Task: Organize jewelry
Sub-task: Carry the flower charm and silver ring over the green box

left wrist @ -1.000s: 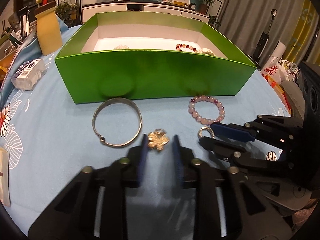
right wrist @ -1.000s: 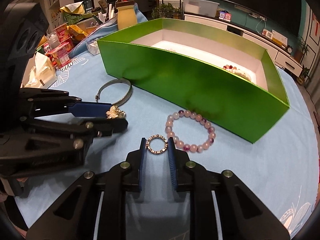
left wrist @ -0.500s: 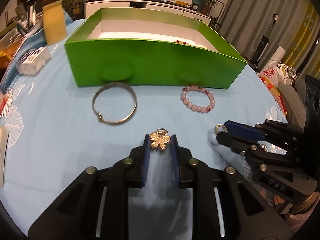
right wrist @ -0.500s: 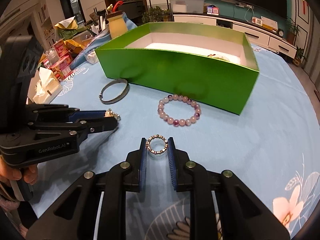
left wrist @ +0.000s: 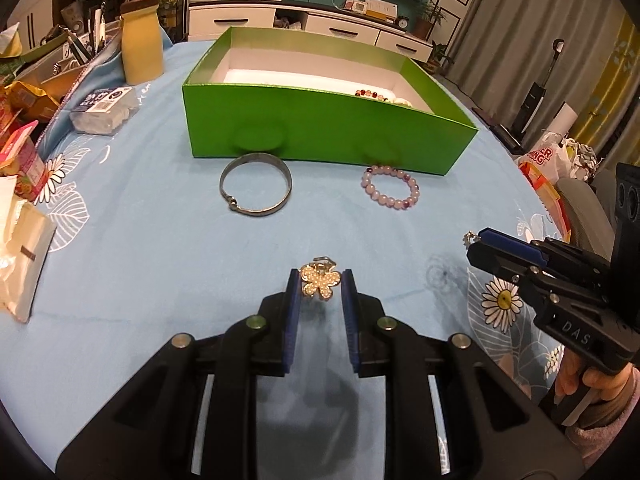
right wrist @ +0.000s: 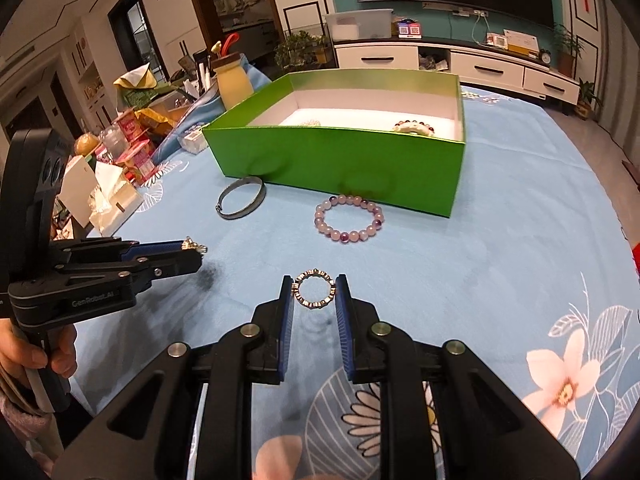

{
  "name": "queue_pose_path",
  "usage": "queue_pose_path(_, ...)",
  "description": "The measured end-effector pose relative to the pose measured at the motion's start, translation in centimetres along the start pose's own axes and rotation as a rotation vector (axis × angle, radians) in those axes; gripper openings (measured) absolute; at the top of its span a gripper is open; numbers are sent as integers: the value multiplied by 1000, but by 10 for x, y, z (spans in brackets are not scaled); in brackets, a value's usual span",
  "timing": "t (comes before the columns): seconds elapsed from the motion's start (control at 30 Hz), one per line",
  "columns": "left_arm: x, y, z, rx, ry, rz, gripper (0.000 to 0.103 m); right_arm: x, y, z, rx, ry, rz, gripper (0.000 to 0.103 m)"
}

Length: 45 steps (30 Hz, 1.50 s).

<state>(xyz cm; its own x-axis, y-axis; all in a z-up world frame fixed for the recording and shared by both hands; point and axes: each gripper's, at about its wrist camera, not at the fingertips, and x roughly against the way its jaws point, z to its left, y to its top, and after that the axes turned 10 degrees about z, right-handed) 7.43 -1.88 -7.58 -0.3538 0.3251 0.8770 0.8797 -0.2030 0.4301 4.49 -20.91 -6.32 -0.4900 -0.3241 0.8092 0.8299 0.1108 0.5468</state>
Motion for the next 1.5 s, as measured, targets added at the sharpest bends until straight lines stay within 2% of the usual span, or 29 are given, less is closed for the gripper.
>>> queue_pose_path(0.7,34,-4,-11,-22,-7,-61,20,27,-7,-8,-46,22,-56,21)
queue_pose_path(1.5,41,29,-10,-41,11,-95,20,38,12,-13,-40,23,-108,21)
